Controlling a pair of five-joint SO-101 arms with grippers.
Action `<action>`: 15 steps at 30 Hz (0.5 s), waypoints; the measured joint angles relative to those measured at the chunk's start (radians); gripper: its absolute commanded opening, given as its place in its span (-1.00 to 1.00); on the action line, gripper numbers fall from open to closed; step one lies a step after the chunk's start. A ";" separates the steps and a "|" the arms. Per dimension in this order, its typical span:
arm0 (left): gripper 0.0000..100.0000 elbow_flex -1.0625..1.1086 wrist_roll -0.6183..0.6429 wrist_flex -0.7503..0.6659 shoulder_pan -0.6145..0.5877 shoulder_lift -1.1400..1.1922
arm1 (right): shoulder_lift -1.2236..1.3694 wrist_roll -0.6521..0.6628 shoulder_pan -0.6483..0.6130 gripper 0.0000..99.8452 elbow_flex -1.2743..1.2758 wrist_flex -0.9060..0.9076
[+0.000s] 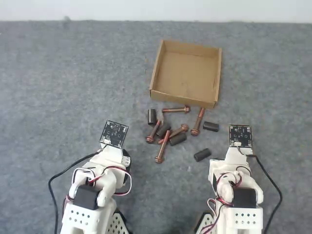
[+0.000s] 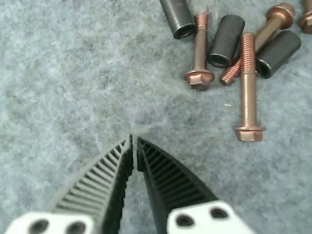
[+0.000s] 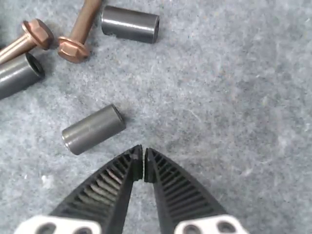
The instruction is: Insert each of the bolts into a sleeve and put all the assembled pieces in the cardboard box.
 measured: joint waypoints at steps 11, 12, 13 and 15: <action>-0.98 0.000 0.000 0.000 0.006 0.000 | 0.000 0.000 0.000 -0.99 0.000 0.000; -0.98 0.000 0.000 0.000 0.006 0.000 | 0.000 0.000 0.000 -0.99 0.000 0.000; -0.98 0.000 0.000 0.000 0.006 0.000 | 0.000 0.000 0.000 -0.99 0.000 0.000; -0.98 0.000 0.000 0.000 0.006 0.000 | 0.000 0.000 0.000 -0.99 0.000 0.000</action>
